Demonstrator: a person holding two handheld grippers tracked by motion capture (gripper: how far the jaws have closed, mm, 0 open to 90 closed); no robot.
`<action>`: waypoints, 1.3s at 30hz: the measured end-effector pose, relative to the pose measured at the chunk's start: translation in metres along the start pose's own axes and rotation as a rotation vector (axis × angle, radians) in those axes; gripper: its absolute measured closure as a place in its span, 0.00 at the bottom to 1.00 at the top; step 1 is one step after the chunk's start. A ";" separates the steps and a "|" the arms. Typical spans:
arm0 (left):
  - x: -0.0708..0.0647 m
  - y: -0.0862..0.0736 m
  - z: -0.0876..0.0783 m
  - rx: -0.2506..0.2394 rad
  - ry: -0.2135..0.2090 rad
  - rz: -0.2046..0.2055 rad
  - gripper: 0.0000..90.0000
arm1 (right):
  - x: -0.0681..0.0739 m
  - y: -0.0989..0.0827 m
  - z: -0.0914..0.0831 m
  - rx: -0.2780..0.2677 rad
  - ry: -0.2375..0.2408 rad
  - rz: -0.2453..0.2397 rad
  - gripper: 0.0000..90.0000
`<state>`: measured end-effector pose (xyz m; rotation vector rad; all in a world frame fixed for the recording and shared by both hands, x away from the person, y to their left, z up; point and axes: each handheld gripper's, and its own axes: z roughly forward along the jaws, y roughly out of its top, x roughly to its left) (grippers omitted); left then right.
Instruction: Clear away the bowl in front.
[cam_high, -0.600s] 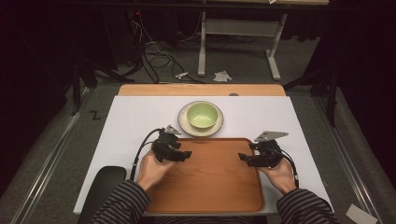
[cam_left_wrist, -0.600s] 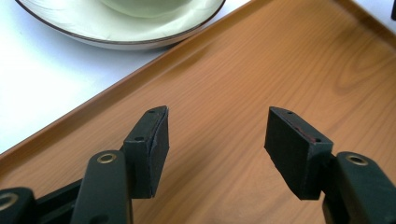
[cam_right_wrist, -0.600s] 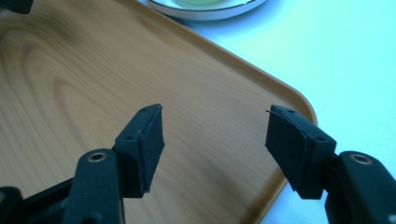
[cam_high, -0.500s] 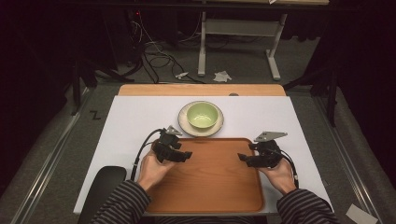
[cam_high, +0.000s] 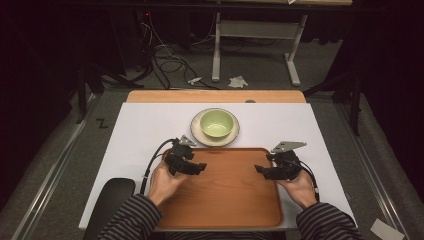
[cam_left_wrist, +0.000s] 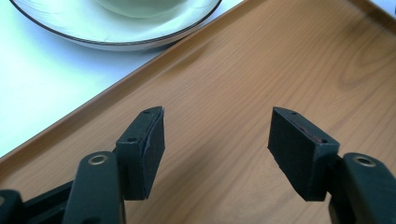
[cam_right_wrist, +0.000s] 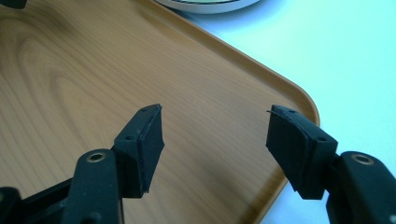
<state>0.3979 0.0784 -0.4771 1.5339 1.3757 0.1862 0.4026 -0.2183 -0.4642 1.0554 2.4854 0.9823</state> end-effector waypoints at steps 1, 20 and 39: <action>0.000 0.000 0.000 0.000 0.000 0.000 0.41 | 0.000 0.000 0.000 0.000 0.000 0.000 0.42; -0.016 0.004 -0.008 -0.031 -0.012 0.063 0.40 | 0.003 0.000 0.003 0.026 -0.016 -0.018 0.43; -0.027 0.027 -0.014 -0.035 -0.072 0.031 0.42 | 0.005 0.000 0.000 0.008 -0.023 -0.031 0.44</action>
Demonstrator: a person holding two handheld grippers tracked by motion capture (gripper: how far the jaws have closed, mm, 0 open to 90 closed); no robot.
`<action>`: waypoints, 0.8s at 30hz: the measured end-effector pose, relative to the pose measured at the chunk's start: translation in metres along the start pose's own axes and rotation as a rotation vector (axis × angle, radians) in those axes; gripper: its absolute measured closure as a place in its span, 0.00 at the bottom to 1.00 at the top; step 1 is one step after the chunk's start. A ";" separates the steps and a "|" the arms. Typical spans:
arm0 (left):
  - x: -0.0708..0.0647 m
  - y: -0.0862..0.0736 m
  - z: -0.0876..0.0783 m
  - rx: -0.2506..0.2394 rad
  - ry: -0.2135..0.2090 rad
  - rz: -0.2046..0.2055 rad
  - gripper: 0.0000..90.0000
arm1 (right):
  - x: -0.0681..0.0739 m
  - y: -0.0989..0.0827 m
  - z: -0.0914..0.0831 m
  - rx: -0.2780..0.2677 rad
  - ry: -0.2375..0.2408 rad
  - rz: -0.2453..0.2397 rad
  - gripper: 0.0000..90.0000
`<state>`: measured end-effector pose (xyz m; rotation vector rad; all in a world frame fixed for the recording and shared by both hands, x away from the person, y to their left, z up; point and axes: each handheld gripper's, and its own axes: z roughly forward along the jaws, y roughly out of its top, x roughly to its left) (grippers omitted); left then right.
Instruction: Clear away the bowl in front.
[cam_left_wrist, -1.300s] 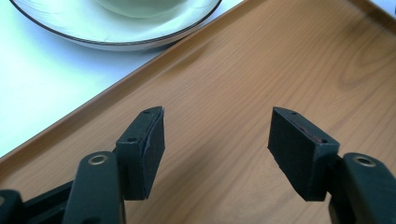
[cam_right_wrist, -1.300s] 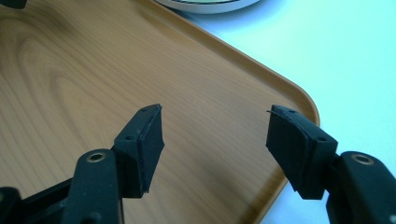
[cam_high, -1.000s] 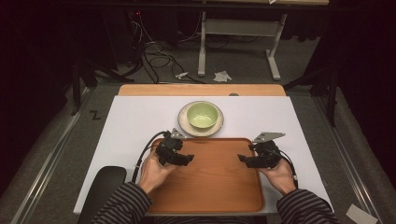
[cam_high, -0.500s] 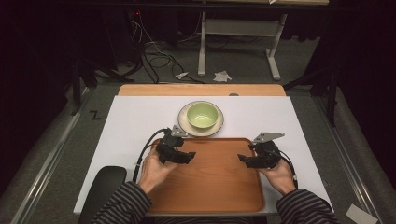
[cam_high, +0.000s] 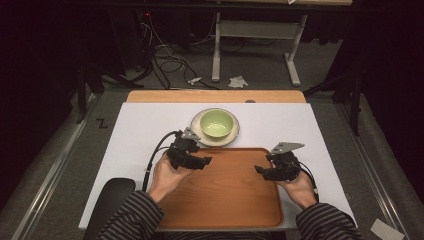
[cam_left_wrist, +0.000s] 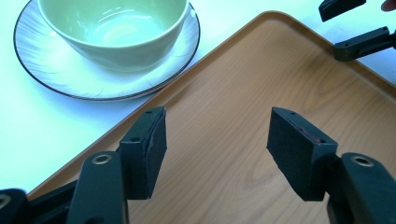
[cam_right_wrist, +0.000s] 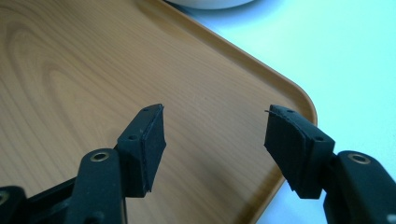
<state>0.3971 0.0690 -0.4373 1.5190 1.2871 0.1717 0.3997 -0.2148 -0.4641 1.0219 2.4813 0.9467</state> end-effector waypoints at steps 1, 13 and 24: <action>-0.001 0.001 0.000 0.000 0.002 -0.002 0.42 | 0.000 0.000 0.000 0.000 -0.004 0.000 0.44; -0.011 0.034 0.012 -0.012 -0.026 -0.012 0.42 | 0.001 0.000 -0.001 0.003 -0.006 0.003 0.44; -0.002 0.053 0.028 0.011 0.001 -0.041 0.42 | 0.001 0.000 -0.001 0.001 -0.009 -0.004 0.44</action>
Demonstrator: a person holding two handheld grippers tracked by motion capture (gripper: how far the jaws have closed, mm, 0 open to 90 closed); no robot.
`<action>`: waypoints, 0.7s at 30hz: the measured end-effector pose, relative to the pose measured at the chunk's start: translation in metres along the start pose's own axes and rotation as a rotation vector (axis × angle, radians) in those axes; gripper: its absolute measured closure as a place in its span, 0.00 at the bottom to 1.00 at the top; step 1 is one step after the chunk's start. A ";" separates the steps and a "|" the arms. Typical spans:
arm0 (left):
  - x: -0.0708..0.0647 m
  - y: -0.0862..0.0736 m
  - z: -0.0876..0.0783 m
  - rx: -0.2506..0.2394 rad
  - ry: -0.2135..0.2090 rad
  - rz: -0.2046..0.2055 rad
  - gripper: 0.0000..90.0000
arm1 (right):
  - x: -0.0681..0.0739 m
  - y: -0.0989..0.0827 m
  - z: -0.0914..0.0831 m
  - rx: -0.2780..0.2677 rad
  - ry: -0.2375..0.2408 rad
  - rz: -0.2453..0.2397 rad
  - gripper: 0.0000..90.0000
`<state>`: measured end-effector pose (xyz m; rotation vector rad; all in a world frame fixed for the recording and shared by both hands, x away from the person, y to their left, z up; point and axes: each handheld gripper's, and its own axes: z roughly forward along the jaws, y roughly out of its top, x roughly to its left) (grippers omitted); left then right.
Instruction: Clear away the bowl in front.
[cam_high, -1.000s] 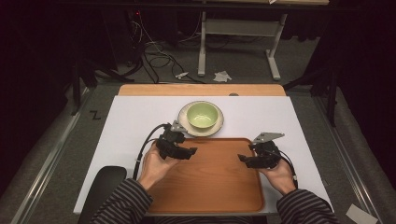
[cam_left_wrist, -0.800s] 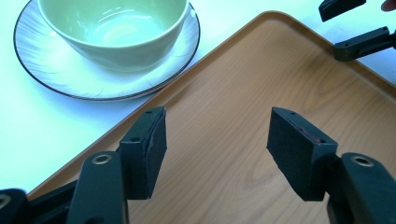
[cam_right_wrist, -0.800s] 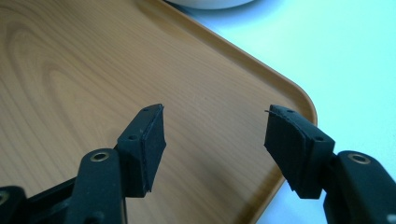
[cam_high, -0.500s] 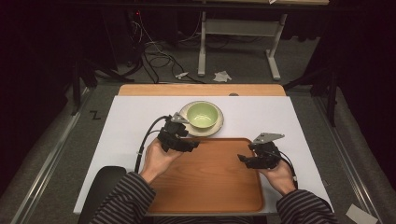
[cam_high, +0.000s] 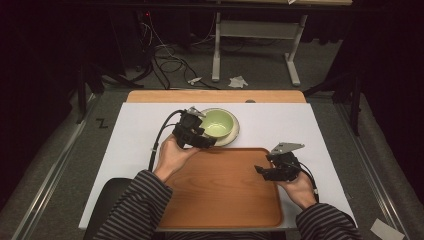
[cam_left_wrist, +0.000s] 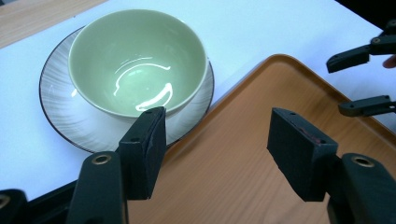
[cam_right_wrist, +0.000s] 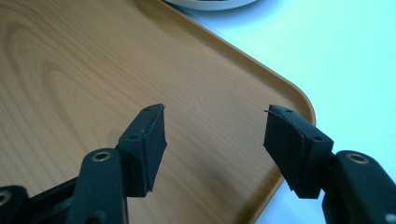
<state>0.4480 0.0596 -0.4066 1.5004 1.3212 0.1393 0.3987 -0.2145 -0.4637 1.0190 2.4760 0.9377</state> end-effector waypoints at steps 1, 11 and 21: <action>0.001 0.001 0.002 0.000 0.001 -0.008 0.42 | 0.000 0.000 0.000 0.003 0.001 0.000 0.44; 0.016 0.016 0.027 0.033 0.068 -0.019 0.42 | 0.000 0.000 0.000 -0.004 -0.003 -0.002 0.45; 0.022 0.031 0.047 0.033 0.143 -0.023 0.42 | 0.001 0.000 0.000 0.000 -0.003 -0.002 0.45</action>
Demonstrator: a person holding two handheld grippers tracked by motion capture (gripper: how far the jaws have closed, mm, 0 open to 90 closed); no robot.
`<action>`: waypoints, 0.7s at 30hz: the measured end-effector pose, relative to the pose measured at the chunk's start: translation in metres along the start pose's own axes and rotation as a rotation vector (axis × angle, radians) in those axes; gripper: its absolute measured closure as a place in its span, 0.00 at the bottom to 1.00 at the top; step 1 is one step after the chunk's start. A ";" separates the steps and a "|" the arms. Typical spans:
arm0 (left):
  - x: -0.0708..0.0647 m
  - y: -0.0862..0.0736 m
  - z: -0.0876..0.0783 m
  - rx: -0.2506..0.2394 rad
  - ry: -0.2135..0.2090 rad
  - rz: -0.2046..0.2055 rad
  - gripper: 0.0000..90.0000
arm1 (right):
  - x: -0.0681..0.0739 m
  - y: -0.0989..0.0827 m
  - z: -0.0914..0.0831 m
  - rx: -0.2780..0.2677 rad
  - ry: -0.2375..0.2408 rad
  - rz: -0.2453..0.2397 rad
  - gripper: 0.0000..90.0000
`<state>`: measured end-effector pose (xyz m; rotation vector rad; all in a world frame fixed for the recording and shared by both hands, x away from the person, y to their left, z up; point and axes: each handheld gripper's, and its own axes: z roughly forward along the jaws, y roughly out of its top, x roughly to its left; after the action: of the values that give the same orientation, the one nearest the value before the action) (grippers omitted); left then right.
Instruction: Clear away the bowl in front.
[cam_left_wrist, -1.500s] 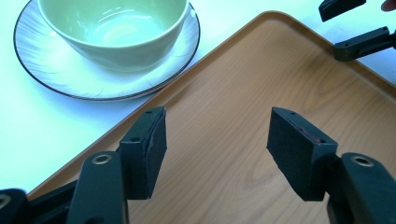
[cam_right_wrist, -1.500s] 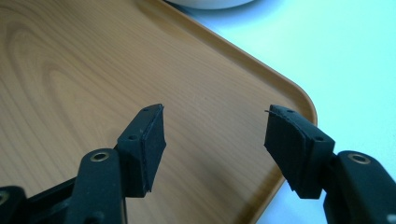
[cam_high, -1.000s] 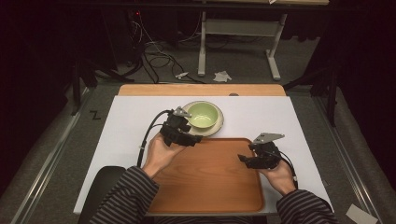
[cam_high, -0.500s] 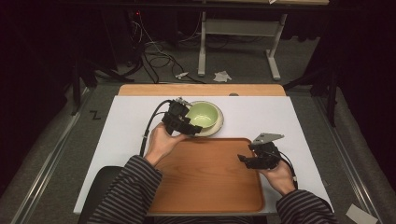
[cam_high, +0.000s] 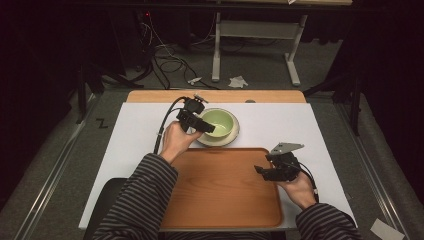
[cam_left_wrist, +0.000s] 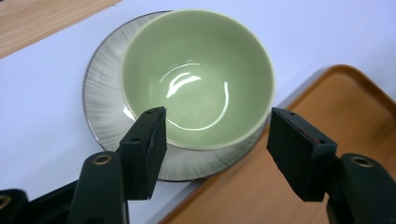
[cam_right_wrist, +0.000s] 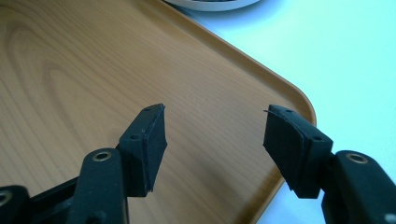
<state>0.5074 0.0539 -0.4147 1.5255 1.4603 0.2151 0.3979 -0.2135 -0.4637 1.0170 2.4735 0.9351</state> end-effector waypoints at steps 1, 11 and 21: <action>0.002 0.002 0.005 0.010 0.021 0.013 0.42 | 0.000 0.000 0.000 -0.003 0.003 -0.004 0.45; 0.009 0.016 0.024 0.031 0.072 -0.005 0.45 | 0.000 0.000 0.001 0.006 0.007 -0.004 0.45; 0.020 0.023 0.042 0.063 0.107 -0.044 0.47 | 0.001 0.000 0.001 0.007 0.012 -0.010 0.45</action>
<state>0.5571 0.0533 -0.4294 1.5507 1.5968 0.2295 0.3981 -0.2124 -0.4646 1.0030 2.4909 0.9332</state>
